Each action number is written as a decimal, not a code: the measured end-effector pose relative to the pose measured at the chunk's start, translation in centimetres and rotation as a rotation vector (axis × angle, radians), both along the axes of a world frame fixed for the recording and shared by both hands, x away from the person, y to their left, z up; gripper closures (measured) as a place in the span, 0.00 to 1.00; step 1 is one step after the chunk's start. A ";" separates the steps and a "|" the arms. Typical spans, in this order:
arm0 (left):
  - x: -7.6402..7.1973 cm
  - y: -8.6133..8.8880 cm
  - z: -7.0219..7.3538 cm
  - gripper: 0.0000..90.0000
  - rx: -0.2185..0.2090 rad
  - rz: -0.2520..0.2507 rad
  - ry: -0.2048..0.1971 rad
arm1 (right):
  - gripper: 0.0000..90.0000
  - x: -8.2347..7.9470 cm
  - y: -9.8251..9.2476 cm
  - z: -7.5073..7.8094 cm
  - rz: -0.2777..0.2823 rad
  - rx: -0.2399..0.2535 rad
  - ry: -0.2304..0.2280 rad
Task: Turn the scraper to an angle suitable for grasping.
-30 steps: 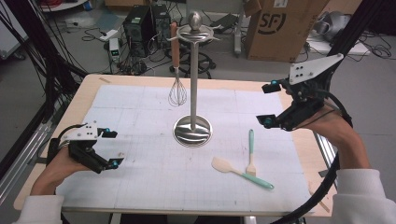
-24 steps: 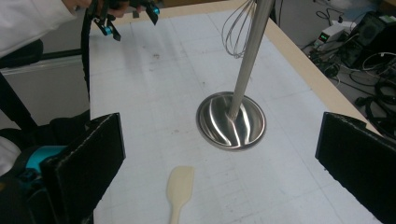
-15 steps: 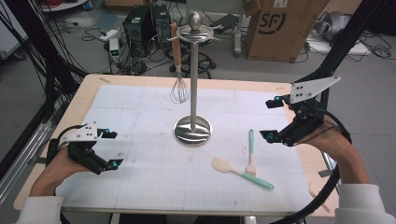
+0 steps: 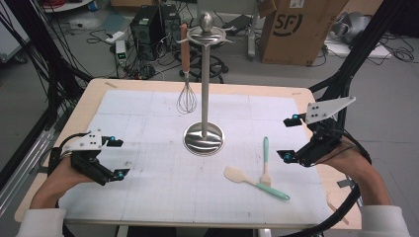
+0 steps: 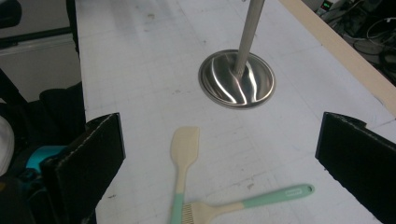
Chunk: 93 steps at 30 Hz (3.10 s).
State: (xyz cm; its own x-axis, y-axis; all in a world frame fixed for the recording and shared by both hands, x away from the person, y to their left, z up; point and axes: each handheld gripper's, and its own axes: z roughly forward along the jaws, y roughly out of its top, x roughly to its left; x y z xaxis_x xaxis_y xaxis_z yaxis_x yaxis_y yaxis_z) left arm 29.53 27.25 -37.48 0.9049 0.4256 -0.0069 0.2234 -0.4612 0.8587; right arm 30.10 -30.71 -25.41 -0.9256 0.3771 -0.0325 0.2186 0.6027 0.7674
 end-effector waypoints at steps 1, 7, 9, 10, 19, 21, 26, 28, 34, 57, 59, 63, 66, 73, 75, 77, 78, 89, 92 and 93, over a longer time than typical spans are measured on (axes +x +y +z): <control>0.0 0.0 0.0 0.02 0.000 0.000 0.002 | 0.00 -0.1 -0.1 -0.1 0.001 -0.005 0.001; -0.1 0.0 -0.1 0.02 0.007 -0.002 0.006 | 0.00 -0.3 -0.2 -0.7 0.002 -0.024 0.013; -0.2 0.0 -0.1 0.02 0.008 0.000 0.006 | 0.00 -0.4 -0.2 -0.9 0.007 -0.040 0.012; -0.2 0.1 -0.2 0.02 0.006 0.003 0.007 | 0.00 -0.4 -0.2 -1.0 0.008 -0.043 0.016; -0.2 0.2 -0.2 0.02 0.008 0.009 0.009 | 0.00 -0.7 0.1 -2.2 0.042 -0.082 0.030; -0.1 0.2 -0.3 0.02 0.010 0.011 0.012 | 0.01 -0.8 0.1 -2.6 0.046 -0.091 0.040; -0.1 0.2 -0.3 0.02 0.011 0.008 0.011 | 0.01 -1.1 0.4 -3.5 0.057 -0.110 0.081; -0.1 0.2 -0.3 0.02 0.011 0.010 0.012 | 0.01 -1.3 0.5 -3.7 0.068 -0.119 0.084; -0.1 0.1 -0.3 0.02 0.013 0.007 0.013 | 0.19 -1.7 0.5 -4.3 0.118 -0.149 0.106; -0.1 0.2 -0.3 0.02 0.010 0.014 0.015 | 0.99 -2.6 0.6 -9.6 0.157 -0.289 0.234; -0.1 0.2 -0.3 0.02 0.009 0.015 0.015 | 0.99 -2.7 0.8 -10.1 0.165 -0.305 0.241; -0.2 0.2 -0.3 0.02 0.009 0.014 0.013 | 0.99 -2.8 1.0 -11.0 0.170 -0.343 0.269; -0.2 0.2 -0.3 0.02 0.009 0.014 0.013 | 0.99 -2.8 1.1 -11.9 0.174 -0.368 0.275; -0.2 0.2 -0.3 0.02 0.014 0.014 0.013 | 0.99 -2.8 1.1 -13.3 0.163 -0.403 0.285; -0.2 0.2 -0.3 0.02 0.012 0.016 0.014 | 0.99 -2.9 1.2 -13.6 0.165 -0.424 0.292; -0.2 0.2 -0.3 0.02 0.014 0.013 0.013 | 0.99 -2.9 1.3 -13.9 0.173 -0.440 0.301; -0.2 0.2 -0.3 0.02 0.016 0.010 0.012 | 0.99 -2.9 1.4 -14.1 0.172 -0.448 0.296; -0.2 0.2 -0.3 0.02 0.018 0.011 0.013 | 0.99 -2.7 1.5 -15.1 0.163 -0.554 0.286; -0.2 0.1 -0.4 0.02 0.013 0.013 0.015 | 0.99 -2.5 1.5 -15.0 0.156 -0.560 0.277; -0.2 0.1 -0.4 0.02 0.015 0.013 0.015 | 0.99 -2.4 1.5 -15.0 0.155 -0.557 0.277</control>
State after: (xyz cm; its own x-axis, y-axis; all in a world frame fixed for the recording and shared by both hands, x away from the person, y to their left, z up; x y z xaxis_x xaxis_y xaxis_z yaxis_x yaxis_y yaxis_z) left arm 29.34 27.37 -37.84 0.8993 0.4370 -0.0143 0.2423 -0.4707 0.8484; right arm 27.67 -29.23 -40.45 -0.9702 0.2337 0.0631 0.2421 0.9355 0.2575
